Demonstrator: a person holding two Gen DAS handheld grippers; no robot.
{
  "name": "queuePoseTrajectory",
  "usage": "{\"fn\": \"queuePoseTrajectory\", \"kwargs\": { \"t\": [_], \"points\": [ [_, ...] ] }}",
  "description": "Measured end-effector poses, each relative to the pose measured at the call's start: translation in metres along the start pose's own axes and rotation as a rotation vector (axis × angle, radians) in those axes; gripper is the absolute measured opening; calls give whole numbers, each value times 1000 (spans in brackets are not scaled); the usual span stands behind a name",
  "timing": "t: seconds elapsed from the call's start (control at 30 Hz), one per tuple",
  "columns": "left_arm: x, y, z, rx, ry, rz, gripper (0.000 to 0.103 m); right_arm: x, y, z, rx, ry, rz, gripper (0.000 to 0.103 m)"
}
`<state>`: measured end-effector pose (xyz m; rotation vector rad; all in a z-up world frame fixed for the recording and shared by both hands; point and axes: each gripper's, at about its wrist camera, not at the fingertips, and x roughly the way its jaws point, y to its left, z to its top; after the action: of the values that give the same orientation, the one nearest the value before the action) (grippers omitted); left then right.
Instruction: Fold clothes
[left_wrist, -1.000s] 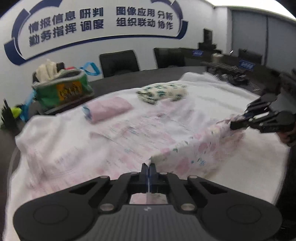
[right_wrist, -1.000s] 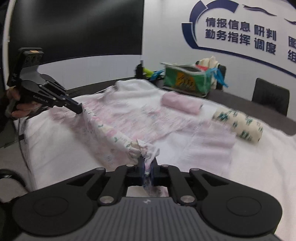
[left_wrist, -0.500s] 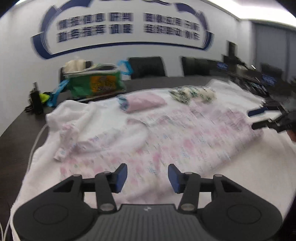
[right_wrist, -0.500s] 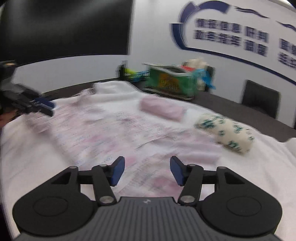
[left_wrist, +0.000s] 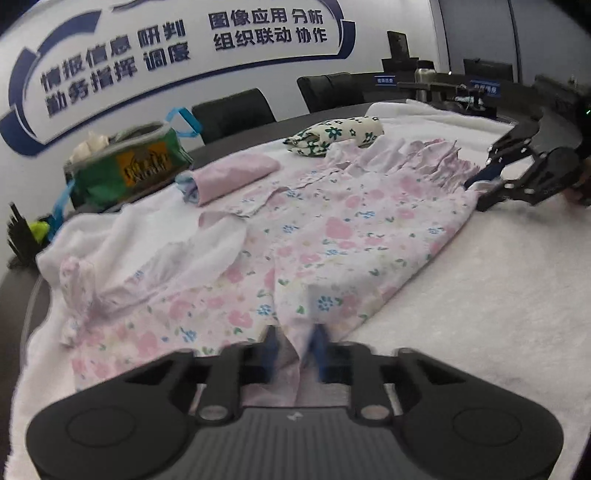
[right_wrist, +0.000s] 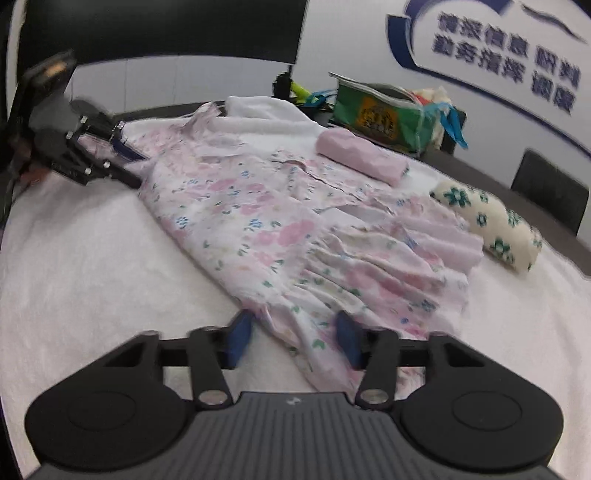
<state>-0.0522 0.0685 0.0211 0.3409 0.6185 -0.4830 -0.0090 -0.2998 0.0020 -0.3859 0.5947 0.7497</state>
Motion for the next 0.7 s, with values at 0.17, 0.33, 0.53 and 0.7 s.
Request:
{"fn": "queuePoseTrajectory", "kwargs": {
  "t": [0.17,0.33,0.53,0.7],
  "points": [
    [-8,-1,3,-1,1,6,0,-4,-2,0,59,-17,25,1],
    [-39,-10,-3,-44,-13,-66,0,-36,11,-5,49,-27,48,1],
    [-55,-45,-27,-20,3,-100,2,-68,38,-29,64,30,34,1],
    [-81,-35,-25,-61,-73,-107,12,-92,46,-35,89,53,63,20]
  ]
}}
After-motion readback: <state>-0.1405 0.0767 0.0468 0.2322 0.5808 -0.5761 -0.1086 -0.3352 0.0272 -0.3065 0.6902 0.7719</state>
